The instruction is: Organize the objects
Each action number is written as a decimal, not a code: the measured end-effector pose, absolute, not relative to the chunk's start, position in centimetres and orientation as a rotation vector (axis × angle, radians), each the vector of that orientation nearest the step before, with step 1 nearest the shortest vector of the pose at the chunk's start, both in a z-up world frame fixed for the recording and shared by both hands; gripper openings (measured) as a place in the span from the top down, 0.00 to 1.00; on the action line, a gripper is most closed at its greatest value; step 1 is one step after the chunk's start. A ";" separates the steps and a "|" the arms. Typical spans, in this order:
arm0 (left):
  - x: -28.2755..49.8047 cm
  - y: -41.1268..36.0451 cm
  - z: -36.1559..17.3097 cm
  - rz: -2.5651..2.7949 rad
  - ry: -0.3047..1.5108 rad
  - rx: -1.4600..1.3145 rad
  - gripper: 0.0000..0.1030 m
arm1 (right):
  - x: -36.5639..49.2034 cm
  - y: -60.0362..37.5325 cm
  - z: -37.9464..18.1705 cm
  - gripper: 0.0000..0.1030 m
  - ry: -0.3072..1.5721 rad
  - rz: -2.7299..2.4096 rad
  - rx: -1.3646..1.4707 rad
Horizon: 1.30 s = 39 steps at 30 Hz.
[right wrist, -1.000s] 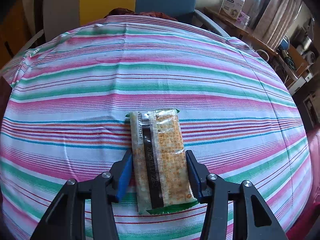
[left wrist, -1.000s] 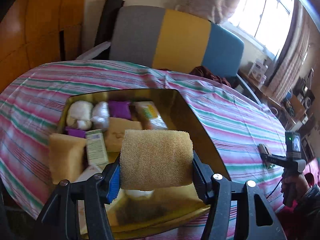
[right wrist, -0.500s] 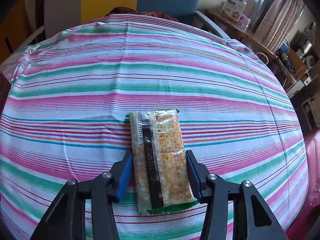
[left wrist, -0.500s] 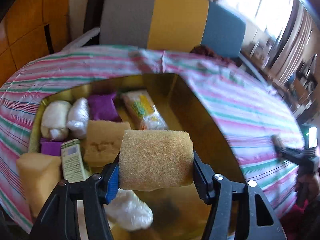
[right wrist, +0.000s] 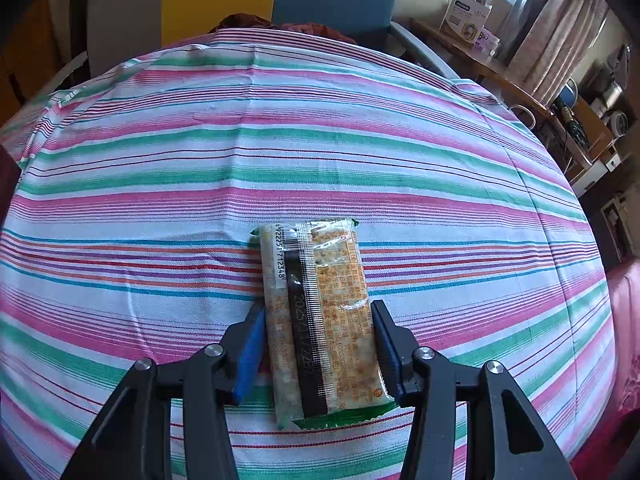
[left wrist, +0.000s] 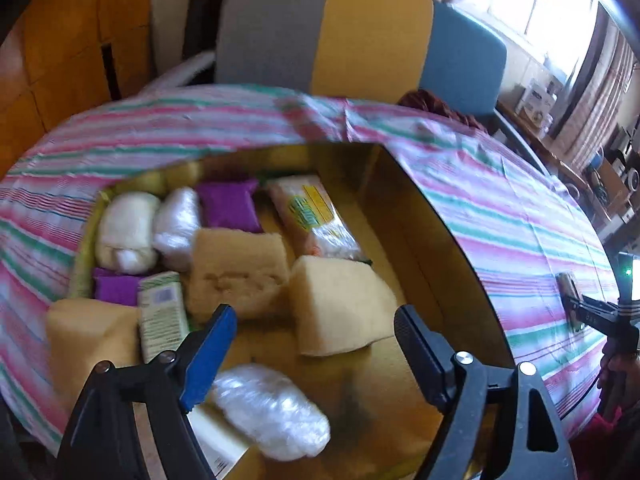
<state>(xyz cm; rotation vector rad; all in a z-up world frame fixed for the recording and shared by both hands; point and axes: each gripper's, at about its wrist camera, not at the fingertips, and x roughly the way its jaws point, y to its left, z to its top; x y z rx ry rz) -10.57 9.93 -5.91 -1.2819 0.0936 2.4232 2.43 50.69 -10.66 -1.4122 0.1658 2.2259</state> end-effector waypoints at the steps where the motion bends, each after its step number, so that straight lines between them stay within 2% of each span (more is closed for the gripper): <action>1: -10.0 9.7 -5.3 2.452 0.106 -1.251 0.20 | 2.4 50.5 -10.7 0.52 0.155 2.223 -1.410; 6: -7.3 8.0 -2.8 2.542 0.142 -1.143 0.20 | 2.3 49.8 -10.5 0.52 0.102 2.216 -1.401; 17: -4.3 5.3 -0.6 2.612 0.122 -1.084 0.20 | 2.4 48.0 -9.7 0.52 0.228 2.287 -1.438; 24: -4.0 3.8 -0.6 2.650 0.074 -1.082 0.20 | 1.2 41.5 -6.0 0.52 0.257 2.525 -1.395; 31: -3.9 2.2 -0.9 2.679 0.045 -1.095 0.20 | -0.8 29.8 -1.2 0.52 0.130 2.874 -1.345; 39: -3.9 0.7 -1.1 2.726 0.028 -1.101 0.20 | -2.4 20.0 -2.1 0.52 -0.067 3.080 -1.453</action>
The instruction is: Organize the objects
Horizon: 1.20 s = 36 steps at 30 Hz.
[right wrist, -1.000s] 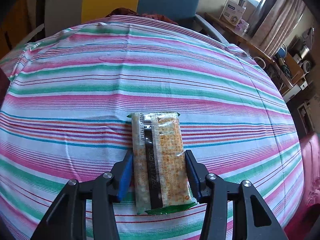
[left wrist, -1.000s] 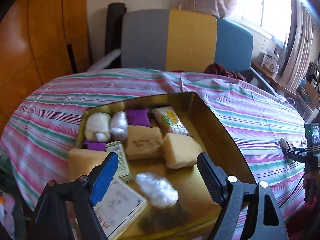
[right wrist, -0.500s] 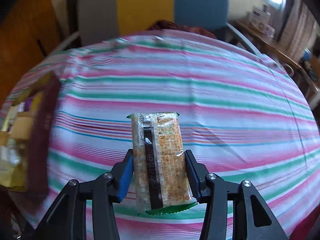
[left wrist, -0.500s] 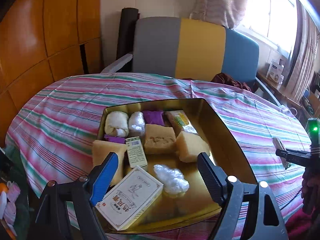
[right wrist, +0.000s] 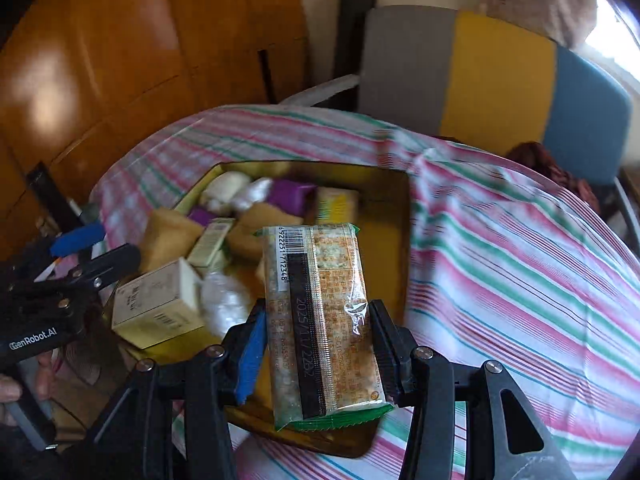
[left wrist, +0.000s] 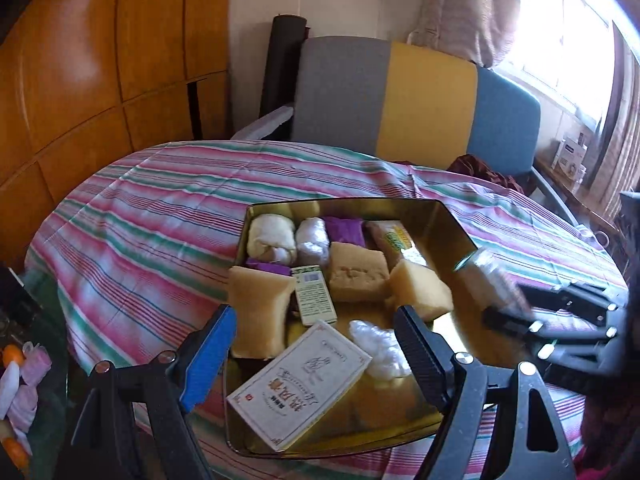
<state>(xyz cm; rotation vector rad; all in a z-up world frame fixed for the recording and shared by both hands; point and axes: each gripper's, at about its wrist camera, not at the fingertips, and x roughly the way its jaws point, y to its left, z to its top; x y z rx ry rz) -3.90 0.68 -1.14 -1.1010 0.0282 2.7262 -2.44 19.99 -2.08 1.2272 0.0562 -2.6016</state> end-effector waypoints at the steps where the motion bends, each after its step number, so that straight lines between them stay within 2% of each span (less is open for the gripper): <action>1: -3.9 0.4 -1.1 2.736 0.024 -1.098 0.20 | -2.6 19.2 -2.4 0.52 0.084 -2.580 1.228; 10: -4.0 -0.6 -0.9 2.829 0.013 -1.091 0.20 | -3.2 16.5 -6.9 0.51 0.267 -2.483 1.345; 12: -4.0 -0.9 -0.9 2.854 0.017 -1.099 0.20 | -2.8 16.4 -7.2 0.46 0.273 -2.481 1.348; 15: -3.8 -1.4 -0.7 2.894 0.023 -1.099 0.20 | -2.3 16.6 -7.0 0.32 0.230 -2.497 1.335; 18: -3.5 -1.7 -0.5 2.936 0.049 -1.090 0.20 | -1.5 16.9 -6.2 0.28 0.170 -2.549 1.298; 28: -1.4 -1.0 0.0 2.901 -0.043 -1.074 0.28 | 1.5 17.5 -1.5 0.20 -0.039 -2.812 1.140; 36: 0.5 0.2 0.8 2.925 0.013 -0.973 0.33 | 3.1 16.4 -1.1 0.16 -0.016 -2.825 1.124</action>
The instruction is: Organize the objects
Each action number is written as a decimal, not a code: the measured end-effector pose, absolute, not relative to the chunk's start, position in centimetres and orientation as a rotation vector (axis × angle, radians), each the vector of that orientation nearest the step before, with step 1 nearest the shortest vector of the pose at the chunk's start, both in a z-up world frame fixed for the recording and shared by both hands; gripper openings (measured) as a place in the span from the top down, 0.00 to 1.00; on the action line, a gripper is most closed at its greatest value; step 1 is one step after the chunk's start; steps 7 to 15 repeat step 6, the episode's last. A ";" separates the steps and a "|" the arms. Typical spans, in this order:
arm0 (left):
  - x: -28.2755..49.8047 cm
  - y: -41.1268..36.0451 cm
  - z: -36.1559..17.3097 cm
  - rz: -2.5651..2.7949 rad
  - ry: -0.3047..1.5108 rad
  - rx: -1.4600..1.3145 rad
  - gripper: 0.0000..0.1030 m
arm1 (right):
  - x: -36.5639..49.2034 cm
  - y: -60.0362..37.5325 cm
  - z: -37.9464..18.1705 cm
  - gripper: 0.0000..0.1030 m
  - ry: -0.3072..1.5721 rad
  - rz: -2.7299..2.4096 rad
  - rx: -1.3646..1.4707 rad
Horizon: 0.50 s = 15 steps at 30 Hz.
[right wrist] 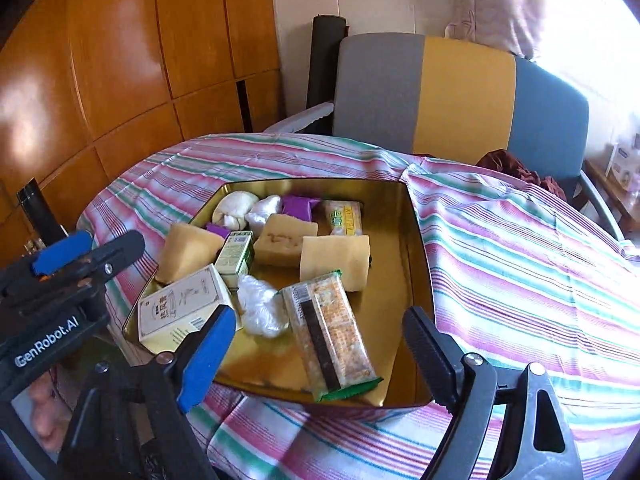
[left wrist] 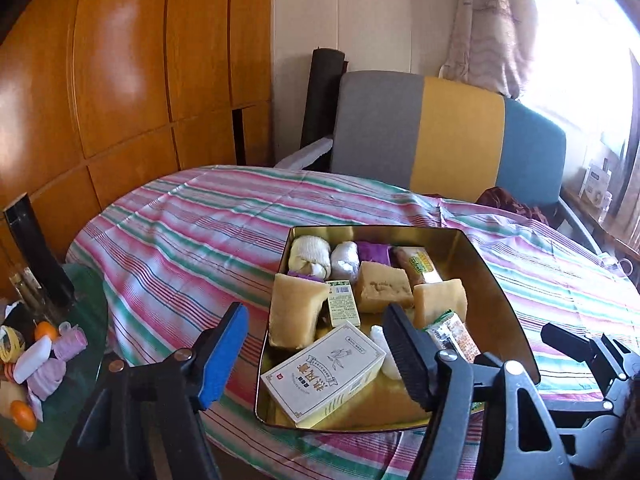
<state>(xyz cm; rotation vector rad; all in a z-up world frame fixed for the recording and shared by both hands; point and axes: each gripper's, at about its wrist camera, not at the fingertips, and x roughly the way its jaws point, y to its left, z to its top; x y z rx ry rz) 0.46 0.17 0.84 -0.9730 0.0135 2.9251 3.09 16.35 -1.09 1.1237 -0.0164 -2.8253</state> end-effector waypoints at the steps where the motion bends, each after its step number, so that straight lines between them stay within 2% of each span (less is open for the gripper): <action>1: 0.6 0.2 0.9 2.926 0.019 -0.967 0.33 | 3.1 16.2 -1.2 0.16 -0.008 -2.828 1.129; 15: 0.8 -0.1 1.0 2.915 0.009 -0.968 0.34 | 3.2 15.7 -1.0 0.16 0.017 -2.853 1.120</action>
